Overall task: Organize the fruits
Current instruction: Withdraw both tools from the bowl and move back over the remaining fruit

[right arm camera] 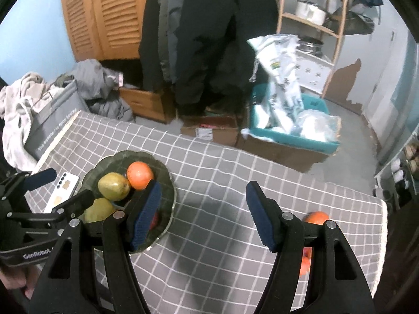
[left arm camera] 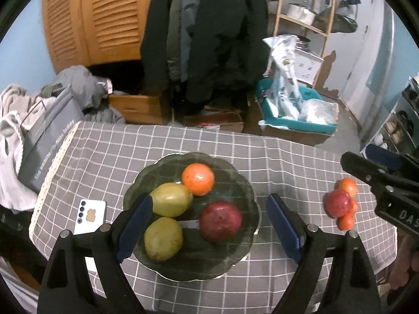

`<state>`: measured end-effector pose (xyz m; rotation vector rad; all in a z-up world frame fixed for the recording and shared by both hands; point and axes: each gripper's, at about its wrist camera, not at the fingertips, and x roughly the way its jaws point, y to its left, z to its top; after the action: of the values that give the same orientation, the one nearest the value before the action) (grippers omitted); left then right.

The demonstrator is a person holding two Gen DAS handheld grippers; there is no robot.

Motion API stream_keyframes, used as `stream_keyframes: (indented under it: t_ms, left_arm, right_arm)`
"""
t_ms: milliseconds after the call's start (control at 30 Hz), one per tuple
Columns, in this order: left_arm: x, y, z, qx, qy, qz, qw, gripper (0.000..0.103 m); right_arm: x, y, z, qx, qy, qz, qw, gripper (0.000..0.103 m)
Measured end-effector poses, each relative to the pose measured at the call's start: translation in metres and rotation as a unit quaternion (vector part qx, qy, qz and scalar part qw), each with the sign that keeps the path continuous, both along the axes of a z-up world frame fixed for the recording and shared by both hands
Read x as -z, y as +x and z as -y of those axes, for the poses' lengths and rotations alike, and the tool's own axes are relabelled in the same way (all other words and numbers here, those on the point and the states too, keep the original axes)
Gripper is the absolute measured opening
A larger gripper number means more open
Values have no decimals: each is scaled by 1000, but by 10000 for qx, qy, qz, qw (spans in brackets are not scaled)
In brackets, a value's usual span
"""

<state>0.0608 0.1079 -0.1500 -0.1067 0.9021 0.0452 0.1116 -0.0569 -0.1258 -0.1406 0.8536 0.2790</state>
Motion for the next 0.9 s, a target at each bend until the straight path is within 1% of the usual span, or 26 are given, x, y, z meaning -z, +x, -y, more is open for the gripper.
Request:
stream_keyframes:
  t_ms: [67, 167, 367, 500, 733, 900]
  left_arm:
    - [-6, -2, 10, 100, -20, 54, 9999, 89]
    - [-13, -3, 26, 248, -28, 114, 9996, 89]
    - [-23, -8, 60, 562, 106, 182, 9982, 90]
    - [-26, -9, 84, 774, 111, 192, 9968, 90]
    - [-32, -11, 127, 1154, 180, 225, 9929, 90]
    - [-35, -12, 151, 1321, 231, 234, 9907, 90]
  right_arm:
    - [-7, -6, 12, 89, 38, 55, 9999, 72]
    - [-15, -14, 29, 178, 67, 138, 9997, 73]
    - [-26, -32, 67, 410, -7, 275, 9988, 73]
    - [-30, -42, 93, 580, -81, 379, 9976, 76]
    - [-31, -57, 138, 921, 26, 429, 9948, 76]
    - [-33, -65, 162, 1122, -1, 480, 9925, 76]
